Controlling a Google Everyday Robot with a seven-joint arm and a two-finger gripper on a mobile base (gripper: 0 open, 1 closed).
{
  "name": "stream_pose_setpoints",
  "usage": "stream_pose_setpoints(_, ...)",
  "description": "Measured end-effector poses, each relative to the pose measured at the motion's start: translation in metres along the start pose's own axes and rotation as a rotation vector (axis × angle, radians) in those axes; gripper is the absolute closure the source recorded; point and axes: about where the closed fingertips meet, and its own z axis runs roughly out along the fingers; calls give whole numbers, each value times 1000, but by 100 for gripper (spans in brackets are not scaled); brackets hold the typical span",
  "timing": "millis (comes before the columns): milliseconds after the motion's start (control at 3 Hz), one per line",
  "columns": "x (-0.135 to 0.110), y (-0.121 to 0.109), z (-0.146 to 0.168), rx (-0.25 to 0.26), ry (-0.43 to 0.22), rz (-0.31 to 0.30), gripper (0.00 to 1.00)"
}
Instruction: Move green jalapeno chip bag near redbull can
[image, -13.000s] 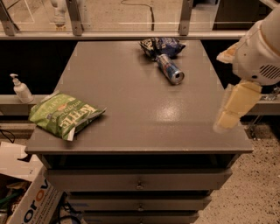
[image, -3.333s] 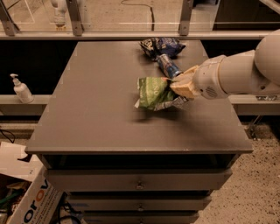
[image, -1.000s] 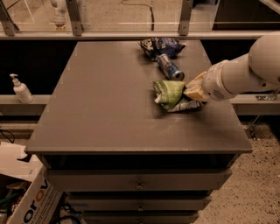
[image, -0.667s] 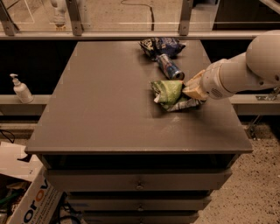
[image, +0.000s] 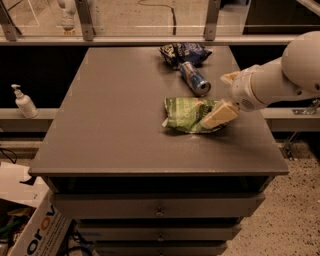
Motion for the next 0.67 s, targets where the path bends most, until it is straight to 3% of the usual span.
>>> stream_pose_setpoints(333,-5,-2,-7,3,-26,10,0)
stream_pose_setpoints(667,-17,-11,-23,5,-122,74,0)
